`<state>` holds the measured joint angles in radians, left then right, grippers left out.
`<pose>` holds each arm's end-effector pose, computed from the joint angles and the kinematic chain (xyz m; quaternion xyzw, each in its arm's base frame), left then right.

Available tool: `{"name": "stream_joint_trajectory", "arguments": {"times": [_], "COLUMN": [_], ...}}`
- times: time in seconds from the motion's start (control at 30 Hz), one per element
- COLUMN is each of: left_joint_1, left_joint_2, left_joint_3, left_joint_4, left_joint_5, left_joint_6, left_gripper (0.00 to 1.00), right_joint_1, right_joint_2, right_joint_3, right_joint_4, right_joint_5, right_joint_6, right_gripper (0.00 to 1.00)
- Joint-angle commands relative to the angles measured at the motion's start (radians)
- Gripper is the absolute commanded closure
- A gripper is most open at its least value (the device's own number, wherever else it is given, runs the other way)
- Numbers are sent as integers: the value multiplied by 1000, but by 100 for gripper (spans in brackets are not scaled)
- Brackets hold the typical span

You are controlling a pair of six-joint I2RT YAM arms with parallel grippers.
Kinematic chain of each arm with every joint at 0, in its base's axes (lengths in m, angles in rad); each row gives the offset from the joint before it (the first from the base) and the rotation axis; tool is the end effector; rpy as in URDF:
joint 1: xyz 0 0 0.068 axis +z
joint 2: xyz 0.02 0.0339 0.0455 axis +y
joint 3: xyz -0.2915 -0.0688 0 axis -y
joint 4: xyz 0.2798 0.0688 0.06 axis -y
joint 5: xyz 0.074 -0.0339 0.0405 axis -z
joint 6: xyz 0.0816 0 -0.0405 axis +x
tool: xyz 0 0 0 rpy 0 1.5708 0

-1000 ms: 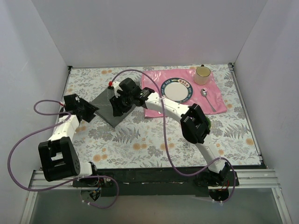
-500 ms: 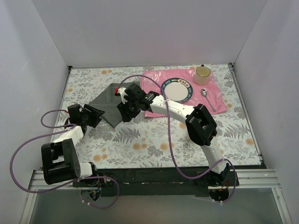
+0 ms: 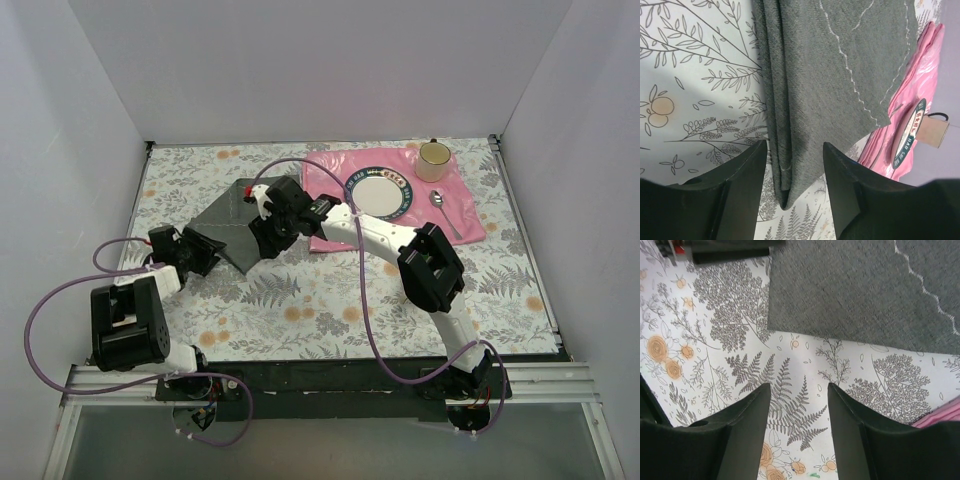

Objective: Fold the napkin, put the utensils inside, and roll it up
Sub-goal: Roll the napkin with the utensil

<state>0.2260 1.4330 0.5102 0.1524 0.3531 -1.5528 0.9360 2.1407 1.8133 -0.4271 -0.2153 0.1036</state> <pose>0.3033 0.0408 0.1105 -0.6611 0.6242 -0.3636 0.2026 0.3261 0.4721 0.2205 -0.4079 0.8174 0.2816 0.2935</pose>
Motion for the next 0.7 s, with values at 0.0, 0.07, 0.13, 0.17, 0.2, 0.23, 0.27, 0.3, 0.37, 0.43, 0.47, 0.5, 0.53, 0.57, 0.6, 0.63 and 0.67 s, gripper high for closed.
{"name": "stream_joint_trajectory", "arguments": {"times": [0.0,0.07,0.13,0.17,0.2,0.23,0.27,0.3,0.37,0.43,0.47,0.5,0.53,0.57,0.6,0.63,0.67], "left_joint_1": [4,6,4,4,4,4,4,4,4,6,4,4,6,6,4,4,4], "left_joint_2": [29,41,52,55,61,64,69,72,69,61,58,58,58,58,58,58,60], "left_joint_3": [-25,-25,-30,-30,-30,-27,-24,-19,-21,-22,-24,-22,-19,-15,-12,-10,-9], "left_joint_4": [47,55,70,76,82,81,78,72,65,62,61,61,53,52,49,44,44], "left_joint_5": [12,12,11,7,7,7,3,1,-5,-11,-11,-12,-13,-13,-11,-9,-6], "left_joint_6": [13,13,10,8,7,7,8,8,8,8,8,7,11,13,14,16,19], "left_gripper": [53,55,56,56,57,57,57,57,58,62,63,67,69,71,73,77,78], "right_joint_1": [0,-2,1,0,1,3,4,6,14,29,37,43,58,66,72,87,93], "right_joint_2": [10,27,33,39,45,48,56,59,74,88,102,110,117,130,133,139,142], "right_joint_3": [99,118,124,130,135,138,141,142,149,161,165,181,187,192,192,190,189], "right_joint_4": [25,24,30,34,36,42,45,47,60,67,70,71,74,79,96,106,116], "right_joint_5": [-24,-29,-30,-32,-30,-29,-27,-24,-19,11,28,42,69,86,99,125,139], "right_joint_6": [10,13,15,15,16,16,16,15,2,-16,-34,-45,-54,-67,-86,-97,-100], "right_gripper": [43,43,44,44,44,44,44,44,44,40,39,38,38,37,37,35,33]}}
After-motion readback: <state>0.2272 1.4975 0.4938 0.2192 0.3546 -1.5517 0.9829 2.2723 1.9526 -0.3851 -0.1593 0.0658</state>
